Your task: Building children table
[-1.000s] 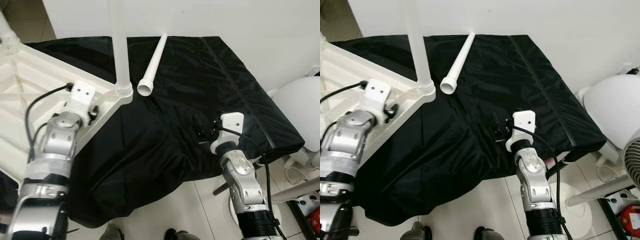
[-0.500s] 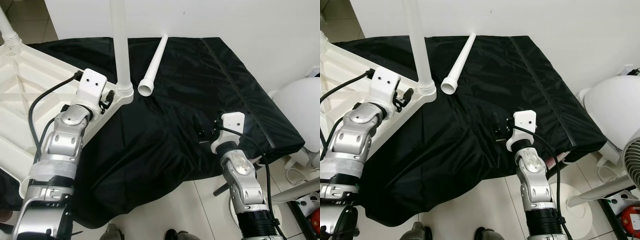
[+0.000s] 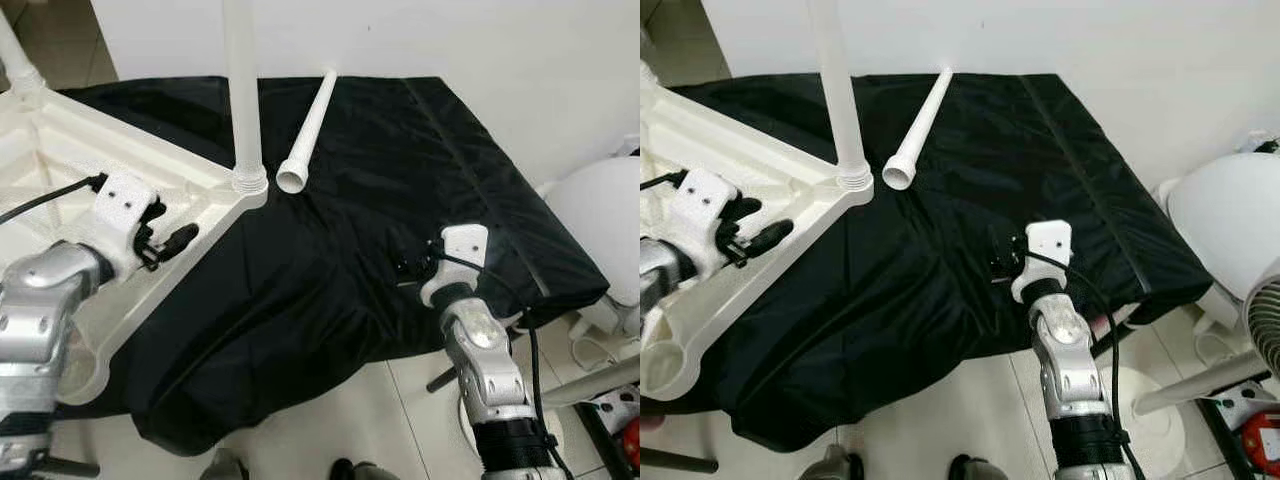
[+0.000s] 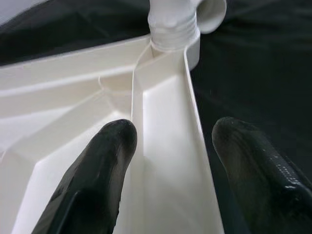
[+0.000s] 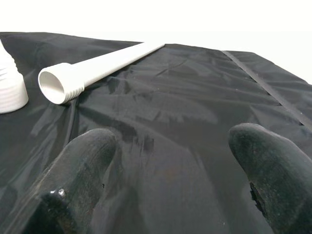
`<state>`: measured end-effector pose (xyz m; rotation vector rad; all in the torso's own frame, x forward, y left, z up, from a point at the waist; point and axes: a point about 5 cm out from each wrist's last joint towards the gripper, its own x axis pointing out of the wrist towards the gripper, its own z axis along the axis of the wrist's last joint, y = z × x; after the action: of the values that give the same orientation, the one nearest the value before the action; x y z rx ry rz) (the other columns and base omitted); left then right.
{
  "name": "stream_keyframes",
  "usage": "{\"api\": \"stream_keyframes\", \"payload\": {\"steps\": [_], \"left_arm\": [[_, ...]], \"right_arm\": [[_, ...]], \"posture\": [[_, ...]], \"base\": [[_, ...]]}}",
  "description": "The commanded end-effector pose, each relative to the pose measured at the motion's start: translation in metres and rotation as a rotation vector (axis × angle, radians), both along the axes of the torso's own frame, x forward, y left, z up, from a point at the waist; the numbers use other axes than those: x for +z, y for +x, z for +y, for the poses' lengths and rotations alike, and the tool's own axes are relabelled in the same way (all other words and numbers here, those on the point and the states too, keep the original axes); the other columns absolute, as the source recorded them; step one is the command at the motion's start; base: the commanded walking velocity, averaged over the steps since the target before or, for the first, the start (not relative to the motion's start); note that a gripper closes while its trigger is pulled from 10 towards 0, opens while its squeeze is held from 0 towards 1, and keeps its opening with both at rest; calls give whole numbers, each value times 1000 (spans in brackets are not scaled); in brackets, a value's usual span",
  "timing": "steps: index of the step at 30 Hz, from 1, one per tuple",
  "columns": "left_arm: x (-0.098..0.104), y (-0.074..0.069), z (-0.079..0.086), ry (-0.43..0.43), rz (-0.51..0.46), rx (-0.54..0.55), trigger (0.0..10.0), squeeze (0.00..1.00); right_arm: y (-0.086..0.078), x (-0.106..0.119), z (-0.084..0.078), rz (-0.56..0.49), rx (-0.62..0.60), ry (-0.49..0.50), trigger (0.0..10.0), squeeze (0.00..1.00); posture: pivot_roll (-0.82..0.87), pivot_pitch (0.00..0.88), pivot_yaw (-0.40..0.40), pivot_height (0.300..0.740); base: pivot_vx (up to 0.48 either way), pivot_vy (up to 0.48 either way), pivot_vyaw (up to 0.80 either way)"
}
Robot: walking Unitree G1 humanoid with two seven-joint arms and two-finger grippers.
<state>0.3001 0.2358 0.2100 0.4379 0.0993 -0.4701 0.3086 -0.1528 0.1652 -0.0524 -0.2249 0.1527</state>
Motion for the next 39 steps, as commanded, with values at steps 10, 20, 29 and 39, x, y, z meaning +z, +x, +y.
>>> {"api": "stream_keyframes", "payload": {"steps": [10,20,29,39], "left_arm": [[-14,-35,5,-1,178,-132,10000,0],[-23,-44,10,10,250,-99,10000,0],[-29,-44,14,24,257,-39,10000,0],[-31,-44,27,69,240,24,10000,0]], "right_arm": [[0,-3,1,7,4,0,10000,0],[2,-6,0,10,-3,5,10000,0],[4,-7,7,14,24,5,10000,0],[4,-4,0,3,-1,5,10000,0]], "posture": [[159,126,-60,740],[175,132,-57,740],[191,133,-68,740],[179,133,-60,740]], "base": [[0,0,0],[0,0,0],[0,0,0],[0,0,0]]}}
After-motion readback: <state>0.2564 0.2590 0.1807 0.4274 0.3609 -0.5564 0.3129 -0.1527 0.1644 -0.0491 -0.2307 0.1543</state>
